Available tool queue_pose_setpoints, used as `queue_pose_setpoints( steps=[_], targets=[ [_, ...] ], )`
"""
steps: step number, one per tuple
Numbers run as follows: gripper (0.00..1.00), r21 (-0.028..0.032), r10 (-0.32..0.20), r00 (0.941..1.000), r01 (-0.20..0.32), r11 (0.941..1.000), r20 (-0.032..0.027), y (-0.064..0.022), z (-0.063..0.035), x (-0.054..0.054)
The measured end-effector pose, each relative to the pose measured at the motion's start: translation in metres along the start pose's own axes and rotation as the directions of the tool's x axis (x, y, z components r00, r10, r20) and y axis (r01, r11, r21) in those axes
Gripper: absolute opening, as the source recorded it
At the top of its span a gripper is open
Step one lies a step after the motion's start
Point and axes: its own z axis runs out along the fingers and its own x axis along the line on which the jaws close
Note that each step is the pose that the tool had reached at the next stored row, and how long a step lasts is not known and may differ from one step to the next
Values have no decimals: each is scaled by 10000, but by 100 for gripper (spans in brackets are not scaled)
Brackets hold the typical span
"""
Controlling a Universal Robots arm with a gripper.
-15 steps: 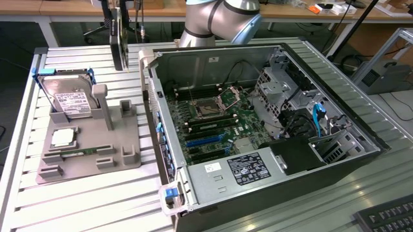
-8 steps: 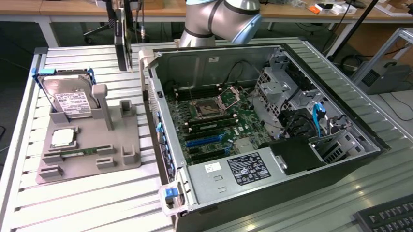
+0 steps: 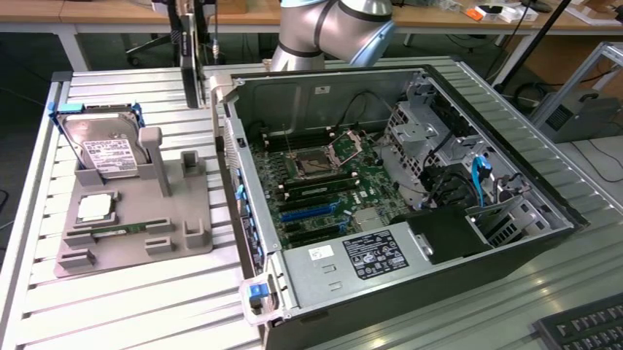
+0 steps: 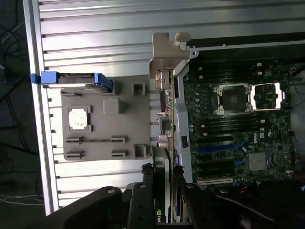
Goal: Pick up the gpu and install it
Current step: 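Pick up the gpu and move the gpu toward the slot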
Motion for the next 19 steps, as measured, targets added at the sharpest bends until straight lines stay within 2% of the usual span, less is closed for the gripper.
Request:
queue_pose_setpoints(
  steps=[19],
  targets=[
    [27, 1, 0, 10000, 0, 10000, 0, -14, 28, -146]
  ],
)
